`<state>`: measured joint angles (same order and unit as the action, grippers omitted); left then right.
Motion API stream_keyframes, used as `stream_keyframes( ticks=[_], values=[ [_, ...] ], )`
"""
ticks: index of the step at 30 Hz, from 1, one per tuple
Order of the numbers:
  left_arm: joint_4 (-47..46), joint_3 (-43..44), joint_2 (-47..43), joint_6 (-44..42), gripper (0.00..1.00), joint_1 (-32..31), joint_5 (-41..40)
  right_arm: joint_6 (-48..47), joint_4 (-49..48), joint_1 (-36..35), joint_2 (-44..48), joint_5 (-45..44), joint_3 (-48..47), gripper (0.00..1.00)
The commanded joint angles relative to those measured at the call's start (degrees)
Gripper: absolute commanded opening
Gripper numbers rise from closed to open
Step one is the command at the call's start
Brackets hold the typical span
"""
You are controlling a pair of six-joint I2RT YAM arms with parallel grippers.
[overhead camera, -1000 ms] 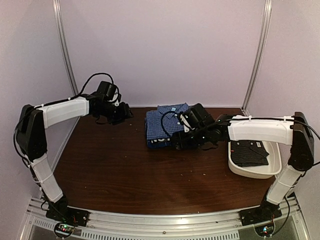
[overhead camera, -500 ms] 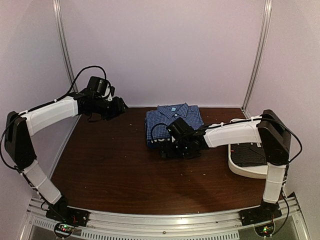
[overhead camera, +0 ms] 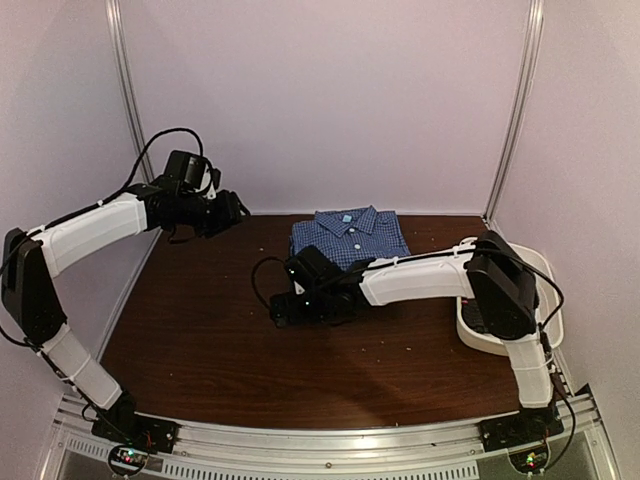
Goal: Fold and stack the long sleeve shirts
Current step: Move the square-folded shirt to the corner of the board.
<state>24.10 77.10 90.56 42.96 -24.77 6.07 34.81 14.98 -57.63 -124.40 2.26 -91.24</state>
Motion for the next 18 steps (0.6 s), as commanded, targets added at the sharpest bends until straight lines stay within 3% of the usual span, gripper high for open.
stream_keyframes(
  ticks=[1, 9, 18],
  values=[
    [-1.2, -1.4, -1.8, -0.7, 0.57, 0.7, -0.8, -4.1, 2.0, -0.1, -5.7, 0.9, -8.6, 1.0],
    [-1.2, -2.3, -2.7, -0.7, 0.57, 0.8, -1.1, -7.1, 5.7, 0.7, -18.1, 2.6, -25.2, 1.0],
    [-1.2, -2.4, -2.8, -0.7, 0.56, 1.0, -0.6, -4.3, 4.2, 4.8, -23.8, 3.2, -30.7, 1.0]
  ],
)
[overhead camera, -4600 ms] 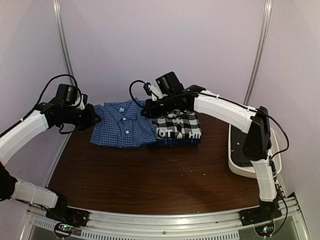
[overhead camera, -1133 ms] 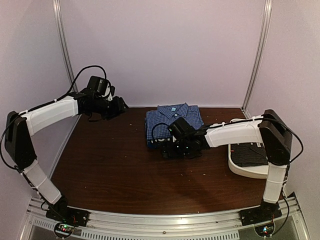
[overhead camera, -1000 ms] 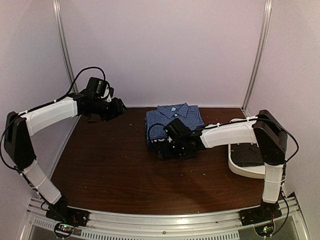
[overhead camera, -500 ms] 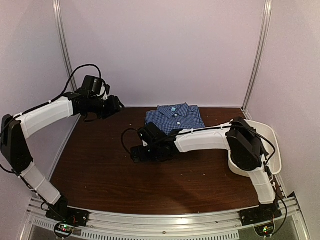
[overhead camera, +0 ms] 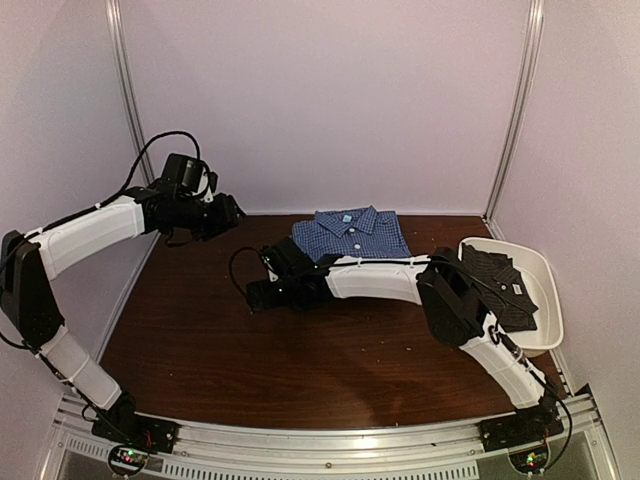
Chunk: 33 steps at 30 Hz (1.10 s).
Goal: Fold and stack the long sleeve shirts
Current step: Move the square-folded shirt to the corner of the board.
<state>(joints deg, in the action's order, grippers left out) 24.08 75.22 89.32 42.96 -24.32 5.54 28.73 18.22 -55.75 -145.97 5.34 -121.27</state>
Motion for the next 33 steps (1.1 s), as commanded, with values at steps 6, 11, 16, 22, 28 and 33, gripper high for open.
stream_keyframes(
  ticks=[6, 11, 16, 22, 28, 33],
  values=[
    [-1.2, -0.7, -1.4, -0.2, 0.56, 0.5, 0.5, 4.0, -0.5, 6.8, -3.0, -0.5, -0.4, 1.0],
    [-1.2, -0.7, -1.5, -0.2, 0.56, 0.5, 0.8, 5.9, -0.9, 10.2, -3.3, -0.1, -0.5, 1.0],
    [-1.1, -0.6, -1.6, -0.2, 0.56, 0.5, 1.0, 5.8, -0.7, 14.4, -3.5, 1.3, -0.5, 1.0],
    [-1.1, -0.8, -1.6, -0.1, 0.56, 0.5, 1.3, 3.9, -0.3, 19.4, -1.9, 3.8, 1.6, 1.0],
    [-1.1, -1.2, -1.4, 0.2, 0.56, 0.5, 1.4, 2.6, -1.4, 24.2, 1.1, 4.6, 5.7, 1.0],
    [-1.1, -1.4, -1.4, 0.4, 0.56, 0.5, 1.5, 2.3, -1.4, 28.4, 2.8, 5.0, 7.8, 1.0]
  ],
)
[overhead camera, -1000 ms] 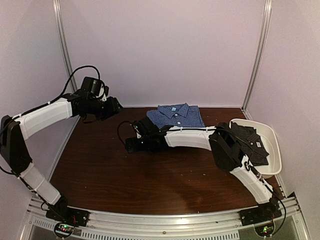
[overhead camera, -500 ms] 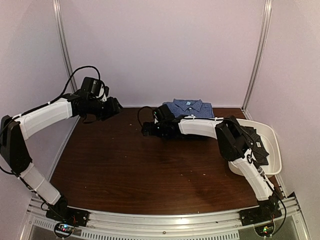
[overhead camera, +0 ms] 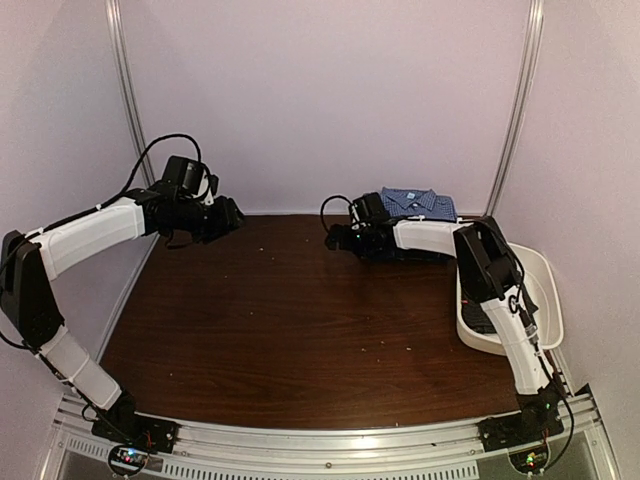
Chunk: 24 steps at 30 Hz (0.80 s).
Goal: Fold and stack the long sleeve shirts
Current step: Move the square-folded shirt to the corner of the board.
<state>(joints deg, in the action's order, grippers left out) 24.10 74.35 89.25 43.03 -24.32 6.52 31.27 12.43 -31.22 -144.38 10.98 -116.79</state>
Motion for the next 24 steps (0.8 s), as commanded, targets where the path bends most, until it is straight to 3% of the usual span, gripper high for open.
stream_keyframes(
  ticks=[1, 16, 24],
  values=[
    [-1.1, -0.5, -1.4, 0.4, 0.56, 0.5, 0.4, -0.5, 4.4, 4.6, 1.5, -0.3, 3.6, 1.0],
    [-1.1, -0.5, -0.7, 0.6, 0.56, 0.5, 1.1, -1.4, 5.1, 10.9, 4.4, 0.4, 5.6, 1.0],
    [-1.1, -1.3, -1.3, 0.8, 0.56, 0.5, 0.9, -3.8, 5.5, 10.0, 5.7, 5.0, 4.4, 1.0]
  ],
)
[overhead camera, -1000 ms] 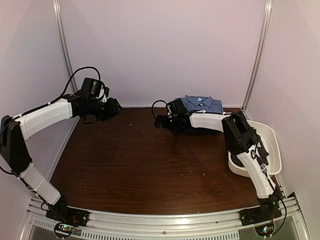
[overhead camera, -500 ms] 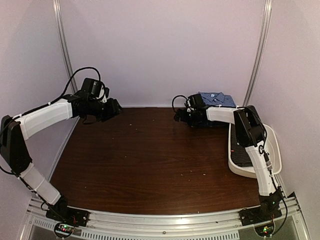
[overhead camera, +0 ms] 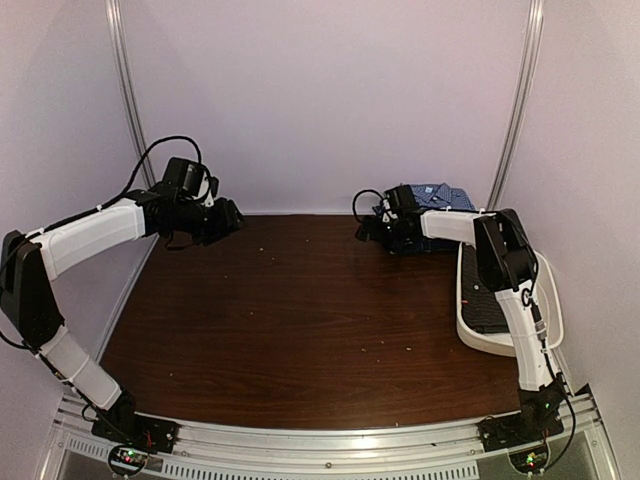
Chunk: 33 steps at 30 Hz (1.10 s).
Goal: Fold and stack the long sleeve shirts
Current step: Move the square-folded shirt to the corner of the board, then reset both arms
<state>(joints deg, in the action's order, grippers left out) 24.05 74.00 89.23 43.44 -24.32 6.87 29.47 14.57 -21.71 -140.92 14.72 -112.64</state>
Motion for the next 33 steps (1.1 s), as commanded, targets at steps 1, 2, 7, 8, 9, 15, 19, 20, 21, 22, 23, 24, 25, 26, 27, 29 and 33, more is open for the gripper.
stream_keyframes(
  ticks=[1, 2, 7, 8, 9, 15, 19, 20, 21, 22, 23, 24, 25, 26, 27, 29, 33],
  values=[
    [-1.1, -1.0, -1.3, 0.4, 0.56, 0.5, 0.7, -2.5, 3.5, 0.1, 2.8, 1.4, 0.3, 1.0],
    [-1.1, -1.0, -1.3, 0.5, 0.56, 0.5, 0.8, -3.0, 3.6, -0.4, 3.6, 1.6, 0.4, 1.0],
    [-1.8, -1.3, -1.4, -0.2, 0.57, 0.5, 1.5, -5.4, 5.1, -3.0, 7.4, 1.1, 1.0, 1.0],
    [-2.3, -1.6, -1.7, -0.4, 0.57, 0.4, 1.9, -5.7, 5.1, -3.5, 8.5, 0.8, 1.6, 1.0],
    [-2.9, -1.9, -2.0, -0.8, 0.57, 0.3, 2.2, -5.8, 4.8, -4.1, 9.7, 0.5, 2.8, 1.0],
    [-6.4, -4.2, -3.9, -2.3, 0.67, -0.5, 3.3, -6.1, 2.1, -6.6, 19.2, -1.4, 10.7, 1.0],
    [-8.7, -5.0, -4.8, -3.9, 0.73, -2.2, 3.2, -6.6, 0.4, -8.6, 25.8, -3.4, 16.5, 1.0],
    [-9.3, -5.1, -4.9, -4.2, 0.74, -2.5, 3.3, -6.8, 0.1, -9.0, 27.4, -3.7, 17.8, 1.0],
    [-9.7, -5.2, -5.1, -4.5, 0.75, -3.0, 3.4, -6.8, 0.0, -9.3, 28.9, -4.0, 18.9, 1.0],
    [-10.1, -5.3, -5.2, -4.9, 0.76, -3.4, 3.4, -6.9, -0.1, -9.7, 30.4, -4.4, 20.3, 1.0],
    [-10.7, -5.4, -5.5, -5.3, 0.77, -3.9, 3.3, -6.9, -0.5, -10.1, 32.0, -4.8, 21.7, 1.0],
    [-11.3, -5.5, -5.7, -5.9, 0.79, -4.7, 3.2, -7.0, -1.0, -10.4, 33.7, -5.3, 23.2, 1.0],
    [-11.9, -5.7, -6.1, -6.5, 0.8, -5.3, 2.9, -6.9, -1.6, -10.7, 35.4, -6.0, 24.7, 1.0],
    [-12.4, -6.0, -6.5, -6.8, 0.82, -6.0, 2.5, -7.0, -2.1, -11.0, 37.0, -6.7, 26.2, 1.0],
    [-13.3, -6.5, -6.9, -7.4, 0.82, -6.6, 2.3, -7.1, -2.6, -11.3, 38.6, -7.2, 27.7, 1.0],
    [-14.8, -7.3, -7.9, -8.2, 0.84, -7.4, 2.0, -6.9, -4.0, -11.8, 41.8, -8.1, 30.8, 1.0],
    [-17.3, -8.9, -9.6, -10.0, 0.87, -9.3, 0.3, -6.5, -6.7, -12.8, 47.8, -9.1, 36.5, 1.0]
  ],
)
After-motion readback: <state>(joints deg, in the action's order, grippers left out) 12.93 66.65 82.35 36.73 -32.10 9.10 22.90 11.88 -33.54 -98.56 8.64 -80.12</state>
